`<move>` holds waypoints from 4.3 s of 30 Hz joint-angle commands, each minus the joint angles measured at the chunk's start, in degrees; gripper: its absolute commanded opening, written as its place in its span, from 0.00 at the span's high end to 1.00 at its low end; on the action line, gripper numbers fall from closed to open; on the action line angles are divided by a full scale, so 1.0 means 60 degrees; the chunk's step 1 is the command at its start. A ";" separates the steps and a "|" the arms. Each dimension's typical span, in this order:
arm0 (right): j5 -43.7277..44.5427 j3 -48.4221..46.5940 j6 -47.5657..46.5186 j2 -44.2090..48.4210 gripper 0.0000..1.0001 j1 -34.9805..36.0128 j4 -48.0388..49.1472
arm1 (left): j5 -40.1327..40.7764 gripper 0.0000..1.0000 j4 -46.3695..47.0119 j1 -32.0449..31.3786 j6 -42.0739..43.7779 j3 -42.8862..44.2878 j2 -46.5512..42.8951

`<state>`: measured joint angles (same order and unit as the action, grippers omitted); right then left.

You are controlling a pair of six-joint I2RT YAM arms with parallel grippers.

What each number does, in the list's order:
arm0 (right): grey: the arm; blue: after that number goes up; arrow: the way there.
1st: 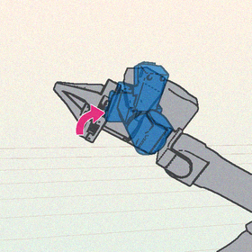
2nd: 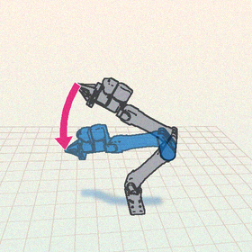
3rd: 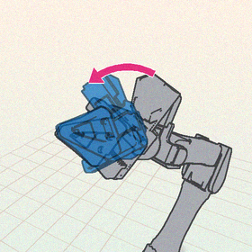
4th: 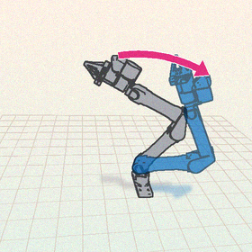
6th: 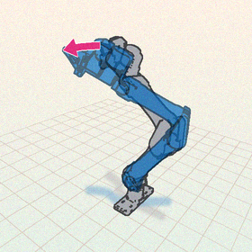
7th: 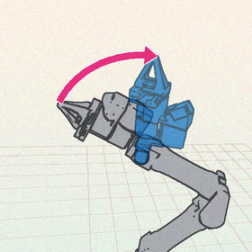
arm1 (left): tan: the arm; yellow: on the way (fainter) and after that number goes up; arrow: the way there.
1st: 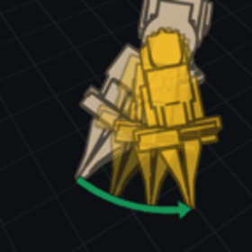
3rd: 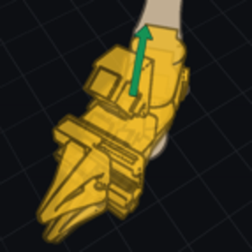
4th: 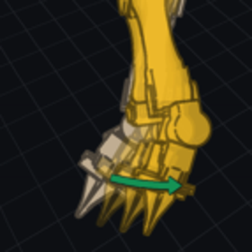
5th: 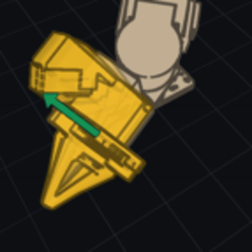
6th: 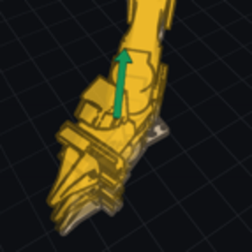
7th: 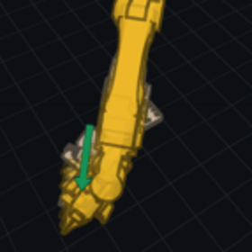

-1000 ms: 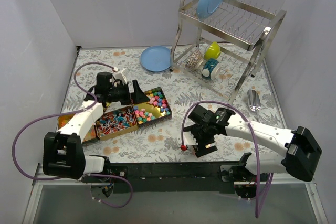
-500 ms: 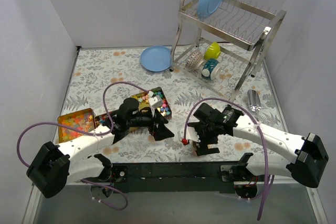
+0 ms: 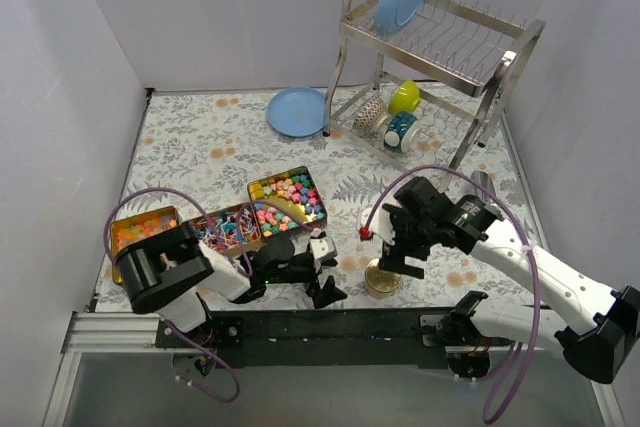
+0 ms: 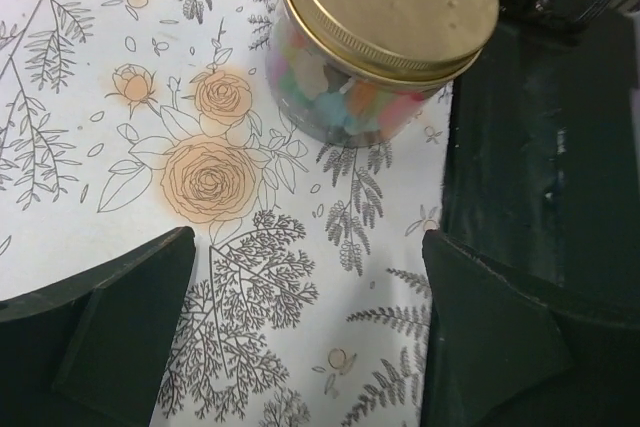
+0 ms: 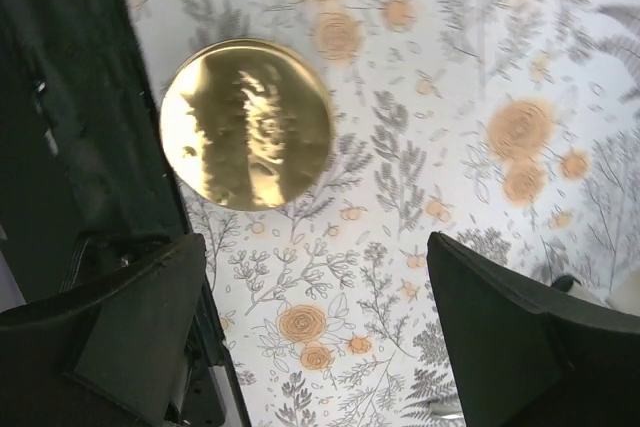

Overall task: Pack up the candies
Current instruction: Close the bottle lid on the packing bottle, then screw the bottle lid onto the packing bottle.

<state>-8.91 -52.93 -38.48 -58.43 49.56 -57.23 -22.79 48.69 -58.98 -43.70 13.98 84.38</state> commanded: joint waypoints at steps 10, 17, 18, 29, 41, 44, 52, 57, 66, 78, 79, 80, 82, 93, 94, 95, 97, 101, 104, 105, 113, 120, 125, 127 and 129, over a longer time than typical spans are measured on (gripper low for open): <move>-0.2060 -0.0877 0.1300 -0.0472 0.18 -0.2562 0.0631 | 0.0298 0.02 0.6371 -0.1023 0.1131 0.1098 0.4538; -0.2031 -0.0642 0.0687 -0.0442 0.17 -0.2562 0.0267 | 0.0560 0.02 0.7498 -0.1420 0.1190 0.1317 0.5592; -0.2104 -0.0627 0.0468 -0.0384 0.17 -0.2562 0.0165 | 0.0618 0.02 0.7602 -0.1449 0.1190 0.1506 0.5740; -0.3173 0.0032 -0.4173 -0.0046 0.15 -0.2547 -0.0965 | 0.1762 0.02 0.9068 -0.1596 0.1396 0.1846 0.7294; -0.4053 0.0500 -0.4691 -0.1321 0.68 -0.1743 0.0820 | 0.1264 0.48 0.9259 -0.1596 0.1293 0.1244 0.7309; -0.4009 0.0822 -0.4545 -0.1262 0.74 -0.1274 0.1260 | 0.1161 0.68 0.9230 -0.1596 0.1190 0.1288 0.7338; -0.4082 0.1496 -0.4119 -0.1730 0.74 -0.0673 0.1907 | 0.1073 1.00 0.9273 -0.1596 0.1249 0.1230 0.7426; -0.4038 0.2024 -0.4046 -0.1570 0.73 -0.0672 0.1951 | 0.1131 1.00 0.9288 -0.1596 0.1365 0.1186 0.7426; -0.3672 0.0385 -0.3181 0.0187 0.24 -0.0877 0.1044 | 0.0868 1.00 0.9186 -0.1596 0.1468 0.1128 0.7427; -0.3100 0.1072 -0.5203 -0.0601 0.02 -0.0906 0.0867 | 0.0853 1.00 0.9141 -0.1596 0.1498 0.1025 0.7368; -0.3144 0.1000 -0.5203 -0.0878 0.02 -0.0936 0.0867 | 0.0853 1.00 0.9156 -0.1596 0.1498 0.0996 0.7382; -0.3188 0.0970 -0.5203 -0.0968 0.02 -0.0965 0.0867 | 0.0868 1.00 0.9156 -0.1596 0.1498 0.0981 0.7368; -0.3232 0.0926 -0.5218 -0.1173 0.02 -0.1009 0.0867 | 0.0912 1.00 0.9156 -0.1596 0.1512 0.0995 0.7382; -0.3218 0.1335 -0.5247 -0.1130 0.02 -0.1053 0.0442 | 0.1161 1.00 0.9200 -0.1464 0.0985 0.1054 0.7411; -0.3203 0.1379 -0.5160 -0.1072 0.02 -0.1053 0.0471 | 0.1219 1.00 0.9142 -0.1449 0.0898 0.1054 0.7411; -0.3203 0.1423 -0.5130 -0.1042 0.02 -0.1053 0.0486 | 0.1249 1.00 0.9098 -0.1435 0.0839 0.1069 0.7411; -0.3145 0.1526 -0.4999 -0.0955 0.02 -0.1053 0.0457 | 0.1263 1.00 0.9083 -0.1376 0.0780 0.1083 0.7411; -0.3130 0.1804 -0.4954 -0.0837 0.03 -0.1039 0.0179 | 0.1424 1.00 0.9025 -0.1303 0.0678 0.1113 0.7426; -0.2998 0.1965 -0.4852 -0.0618 0.05 -0.1053 -0.0128 | 0.1512 1.00 0.8936 -0.1259 0.0648 0.1157 0.7441; -0.2954 0.1980 -0.4822 -0.0530 0.05 -0.1053 -0.0361 | 0.1527 1.00 0.8922 -0.1244 0.0634 0.1171 0.7455; -0.2984 0.1191 -0.4471 0.0393 0.09 -0.1387 -0.1844 | 0.1308 1.00 0.8849 -0.1215 0.0750 0.1172 0.7470; -0.3157 0.0882 -0.3870 -0.0409 0.06 -0.1742 0.0103 | 0.1161 1.00 0.8805 -0.1215 0.0750 0.1171 0.7441; -0.3817 0.0794 -0.4280 -0.1188 0.06 -0.1742 0.0617 | 0.1146 1.00 0.8790 -0.1215 0.0780 0.1113 0.7411; -0.3935 0.0736 -0.4440 -0.1437 0.05 -0.1742 0.0647 | 0.1161 1.00 0.8790 -0.1215 0.0795 0.1113 0.7397; -0.4038 0.0691 -0.4616 -0.1641 0.05 -0.1742 0.0545 | 0.1161 1.00 0.8804 -0.1215 0.0824 0.1113 0.7411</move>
<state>-29.08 -46.26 -64.14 -66.81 39.27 -55.31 -18.02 81.69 -67.26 -34.72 27.00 120.86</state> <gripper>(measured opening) 0.942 0.825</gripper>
